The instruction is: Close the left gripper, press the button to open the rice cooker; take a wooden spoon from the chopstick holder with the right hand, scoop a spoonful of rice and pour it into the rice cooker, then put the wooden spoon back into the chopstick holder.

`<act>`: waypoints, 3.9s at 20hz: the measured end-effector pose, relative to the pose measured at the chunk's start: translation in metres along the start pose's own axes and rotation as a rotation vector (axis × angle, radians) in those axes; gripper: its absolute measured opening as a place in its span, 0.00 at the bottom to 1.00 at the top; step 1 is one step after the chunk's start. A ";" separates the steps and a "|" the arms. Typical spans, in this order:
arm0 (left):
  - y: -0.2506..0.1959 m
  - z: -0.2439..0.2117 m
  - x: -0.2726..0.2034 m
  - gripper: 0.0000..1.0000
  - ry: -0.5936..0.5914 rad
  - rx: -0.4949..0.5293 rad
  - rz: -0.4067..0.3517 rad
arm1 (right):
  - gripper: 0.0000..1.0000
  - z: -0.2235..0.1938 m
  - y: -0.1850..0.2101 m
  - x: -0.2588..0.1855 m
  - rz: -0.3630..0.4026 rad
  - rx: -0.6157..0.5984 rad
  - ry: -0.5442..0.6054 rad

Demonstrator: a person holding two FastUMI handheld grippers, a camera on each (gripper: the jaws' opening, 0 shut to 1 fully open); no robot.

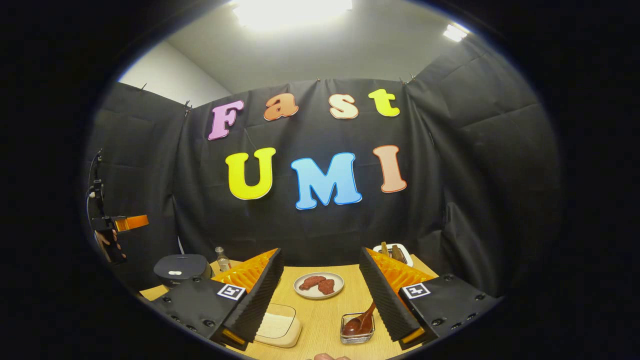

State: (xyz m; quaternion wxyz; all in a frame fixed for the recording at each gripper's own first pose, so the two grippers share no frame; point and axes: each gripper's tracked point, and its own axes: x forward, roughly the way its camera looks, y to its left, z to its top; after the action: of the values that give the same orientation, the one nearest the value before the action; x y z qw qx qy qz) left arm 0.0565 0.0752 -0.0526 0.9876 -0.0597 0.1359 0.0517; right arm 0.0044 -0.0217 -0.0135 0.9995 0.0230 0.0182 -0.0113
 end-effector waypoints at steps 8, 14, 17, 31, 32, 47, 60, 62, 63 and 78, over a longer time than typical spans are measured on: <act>0.024 -0.023 0.019 0.02 0.153 -0.023 0.037 | 0.98 -0.001 0.003 -0.005 0.019 -0.013 -0.005; -0.014 -0.066 0.023 0.01 0.283 -0.033 -0.073 | 0.98 -0.010 0.008 -0.006 0.042 -0.021 0.007; -0.024 -0.098 0.027 0.01 0.364 -0.021 -0.083 | 0.98 -0.017 0.009 -0.005 0.058 -0.033 0.021; -0.002 -0.201 0.047 0.01 0.599 -0.110 -0.003 | 0.98 -0.035 0.005 -0.001 0.073 -0.005 0.053; 0.000 -0.206 0.049 0.01 0.610 -0.114 0.005 | 0.98 -0.037 0.004 -0.001 0.071 -0.015 0.052; 0.002 -0.224 0.046 0.02 0.663 -0.005 0.025 | 0.98 -0.073 -0.006 0.005 0.084 0.016 0.096; 0.002 -0.063 0.025 0.01 0.054 0.013 0.189 | 0.98 -0.069 -0.022 -0.004 0.051 0.016 0.098; 0.009 -0.037 0.011 0.00 0.005 -0.008 0.186 | 0.98 -0.064 -0.025 -0.005 0.041 0.017 0.090; 0.016 -0.023 0.002 0.00 -0.030 0.021 0.205 | 0.98 -0.063 -0.026 -0.004 0.039 0.024 0.086; -0.049 -0.015 -0.095 0.93 -0.155 0.038 0.104 | 0.98 -0.112 -0.073 0.001 -0.085 -0.034 0.229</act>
State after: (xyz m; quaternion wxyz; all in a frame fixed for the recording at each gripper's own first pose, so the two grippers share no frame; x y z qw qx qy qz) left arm -0.0329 0.0171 -0.0359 0.9921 -0.0297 0.0632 0.1046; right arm -0.0006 -0.0890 -0.1287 0.9898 0.0062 0.1332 -0.0508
